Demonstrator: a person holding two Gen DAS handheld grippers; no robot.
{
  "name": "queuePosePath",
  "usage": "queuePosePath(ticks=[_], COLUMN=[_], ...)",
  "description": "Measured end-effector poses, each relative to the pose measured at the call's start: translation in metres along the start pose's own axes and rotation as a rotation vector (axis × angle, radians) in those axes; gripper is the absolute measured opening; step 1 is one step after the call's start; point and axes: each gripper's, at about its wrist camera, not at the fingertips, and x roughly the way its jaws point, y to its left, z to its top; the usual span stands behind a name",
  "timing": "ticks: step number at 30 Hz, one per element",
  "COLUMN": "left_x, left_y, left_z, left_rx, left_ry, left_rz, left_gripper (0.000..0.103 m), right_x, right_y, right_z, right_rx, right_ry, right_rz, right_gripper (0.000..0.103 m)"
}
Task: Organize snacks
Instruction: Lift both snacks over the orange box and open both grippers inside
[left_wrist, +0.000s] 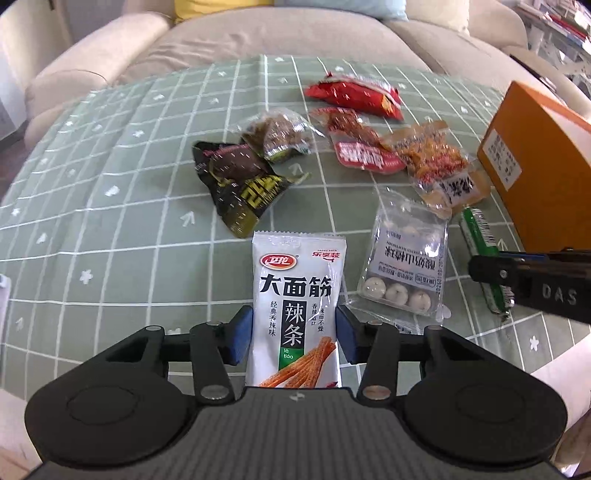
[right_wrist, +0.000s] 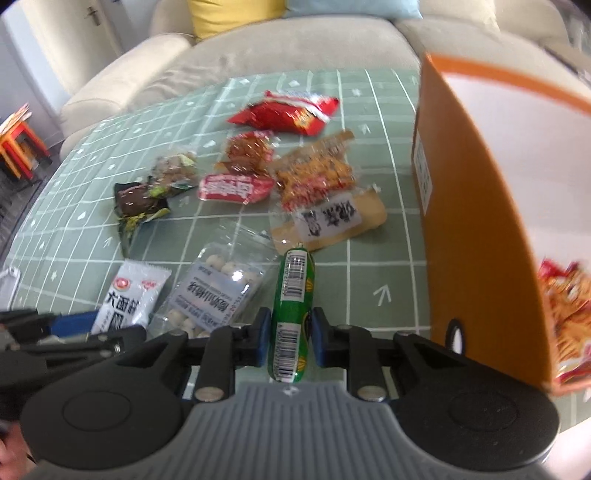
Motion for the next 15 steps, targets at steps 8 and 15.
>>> queuePosePath(ticks=[8,15], left_x=[-0.042,-0.085], left_y=[-0.006,-0.038], left_z=[0.013,0.043], left_rx=[-0.057,-0.054], left_ry=[-0.083,-0.166], left_rz=[0.001,-0.101], left_gripper=[0.053,0.053], right_x=[-0.04,-0.087], right_y=[0.0,-0.013], right_z=[0.002,0.014], right_rx=[-0.022,-0.022], right_ry=[-0.084,-0.195], right_rz=[0.054,0.09], right_gripper=[0.02,0.02])
